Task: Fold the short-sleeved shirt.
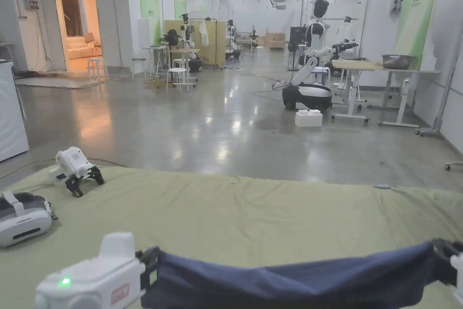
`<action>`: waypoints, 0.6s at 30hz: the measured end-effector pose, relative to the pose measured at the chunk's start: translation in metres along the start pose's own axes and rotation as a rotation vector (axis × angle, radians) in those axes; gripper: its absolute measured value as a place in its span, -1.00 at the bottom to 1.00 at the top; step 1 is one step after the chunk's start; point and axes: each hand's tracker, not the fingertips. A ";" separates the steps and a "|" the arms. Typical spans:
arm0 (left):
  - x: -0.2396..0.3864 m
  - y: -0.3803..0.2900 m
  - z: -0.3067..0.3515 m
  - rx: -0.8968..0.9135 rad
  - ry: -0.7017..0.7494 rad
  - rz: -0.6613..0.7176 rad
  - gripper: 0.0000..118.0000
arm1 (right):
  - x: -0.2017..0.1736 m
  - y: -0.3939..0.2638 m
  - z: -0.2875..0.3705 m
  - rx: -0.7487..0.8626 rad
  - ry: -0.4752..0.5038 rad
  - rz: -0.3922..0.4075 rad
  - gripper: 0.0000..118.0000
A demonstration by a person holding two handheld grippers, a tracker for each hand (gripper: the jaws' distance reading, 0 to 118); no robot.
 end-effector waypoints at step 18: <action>-0.014 -0.190 0.118 -0.454 0.000 0.014 -0.26 | 0.006 -0.222 0.162 -0.470 -0.022 0.028 -0.90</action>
